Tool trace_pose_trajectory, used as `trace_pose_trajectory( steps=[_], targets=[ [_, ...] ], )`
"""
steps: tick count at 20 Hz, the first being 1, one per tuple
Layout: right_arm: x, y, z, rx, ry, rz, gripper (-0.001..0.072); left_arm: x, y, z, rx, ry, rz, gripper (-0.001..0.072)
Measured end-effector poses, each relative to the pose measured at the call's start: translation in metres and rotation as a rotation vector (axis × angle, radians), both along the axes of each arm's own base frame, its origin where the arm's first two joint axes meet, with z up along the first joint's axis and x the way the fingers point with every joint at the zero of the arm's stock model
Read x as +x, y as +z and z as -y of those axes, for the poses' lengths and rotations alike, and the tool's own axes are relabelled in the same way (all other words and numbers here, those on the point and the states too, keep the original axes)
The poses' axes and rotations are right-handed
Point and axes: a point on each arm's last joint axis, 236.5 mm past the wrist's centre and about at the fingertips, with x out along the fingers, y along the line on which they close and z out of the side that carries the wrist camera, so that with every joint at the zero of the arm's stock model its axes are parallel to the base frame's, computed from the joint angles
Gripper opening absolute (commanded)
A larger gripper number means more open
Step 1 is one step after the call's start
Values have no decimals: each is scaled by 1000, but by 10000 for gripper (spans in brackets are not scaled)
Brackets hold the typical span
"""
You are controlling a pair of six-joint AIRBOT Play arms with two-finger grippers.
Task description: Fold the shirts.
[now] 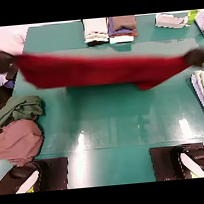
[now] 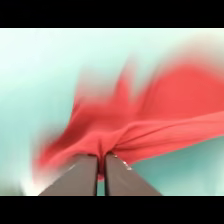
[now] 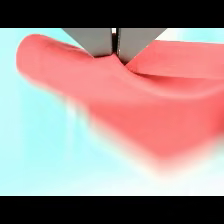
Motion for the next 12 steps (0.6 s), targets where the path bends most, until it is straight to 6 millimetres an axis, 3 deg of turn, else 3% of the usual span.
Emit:
trace_pose_trajectory(
  steps=[3, 4, 6, 9, 12],
  targets=[
    [-34, 114, 15, -35, -34, 274, 16, -59, 116, -13, -69, 3, 296, 24],
    [-48, 140, 18, -47, -45, 333, 16, -79, 145, -18, -89, 4, 374, 24],
    [-72, 179, 25, -79, -70, 419, 16, -110, 183, -24, -119, 2, 486, 25],
    [-85, 200, 33, -115, -95, 425, 15, -125, 206, -27, -137, 3, 554, 24],
    [-72, 192, 39, -137, -100, 341, 15, -90, 185, -20, -104, 5, 449, 25]
  ],
)
